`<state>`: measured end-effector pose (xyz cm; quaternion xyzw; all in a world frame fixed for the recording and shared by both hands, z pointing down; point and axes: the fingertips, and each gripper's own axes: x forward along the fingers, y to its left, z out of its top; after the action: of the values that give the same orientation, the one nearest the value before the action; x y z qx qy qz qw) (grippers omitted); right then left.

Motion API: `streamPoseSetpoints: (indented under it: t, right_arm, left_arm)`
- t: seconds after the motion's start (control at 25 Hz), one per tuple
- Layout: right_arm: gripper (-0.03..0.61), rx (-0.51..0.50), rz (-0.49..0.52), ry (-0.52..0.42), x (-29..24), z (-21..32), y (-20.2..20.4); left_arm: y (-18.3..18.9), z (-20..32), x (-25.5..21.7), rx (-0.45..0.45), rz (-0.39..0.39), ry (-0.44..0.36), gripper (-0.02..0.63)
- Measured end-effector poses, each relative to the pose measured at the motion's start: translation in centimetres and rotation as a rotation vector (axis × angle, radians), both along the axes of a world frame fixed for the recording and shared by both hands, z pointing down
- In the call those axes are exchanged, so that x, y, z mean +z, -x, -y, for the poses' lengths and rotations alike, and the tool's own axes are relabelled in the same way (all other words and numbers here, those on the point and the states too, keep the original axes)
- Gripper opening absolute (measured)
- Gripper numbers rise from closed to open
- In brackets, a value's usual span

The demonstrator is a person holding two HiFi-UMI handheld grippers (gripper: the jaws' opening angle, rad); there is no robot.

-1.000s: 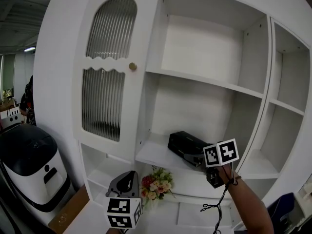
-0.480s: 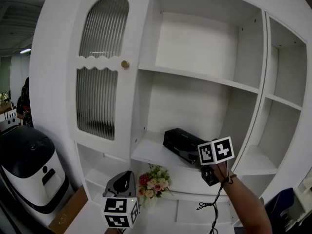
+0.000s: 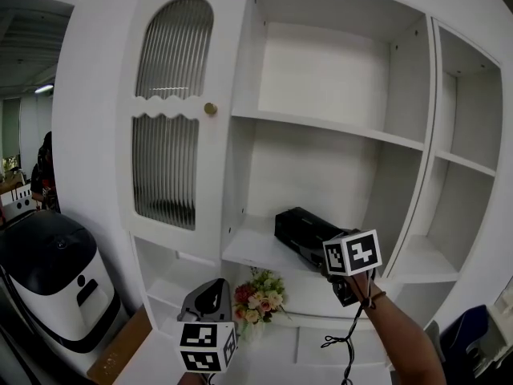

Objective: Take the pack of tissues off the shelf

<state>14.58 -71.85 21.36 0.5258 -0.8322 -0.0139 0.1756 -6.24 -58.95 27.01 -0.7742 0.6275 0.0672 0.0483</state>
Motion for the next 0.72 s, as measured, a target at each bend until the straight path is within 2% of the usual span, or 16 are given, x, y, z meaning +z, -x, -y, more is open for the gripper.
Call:
streamPoseSetpoints:
  t: [0.24, 0.72]
  right_arm:
    - [0.431, 0.023, 0.035, -0.034, -0.4, -0.7, -0.1]
    - [0.428, 0.045, 0.105, -0.175, -2.3, -4.4, -0.6]
  left_arm:
    - [0.0, -0.5, -0.4, 0.006, 0.007, -0.006, 0.014]
    - [-1.0, -1.9, -0.8, 0.043, 0.024, -0.011, 0.014]
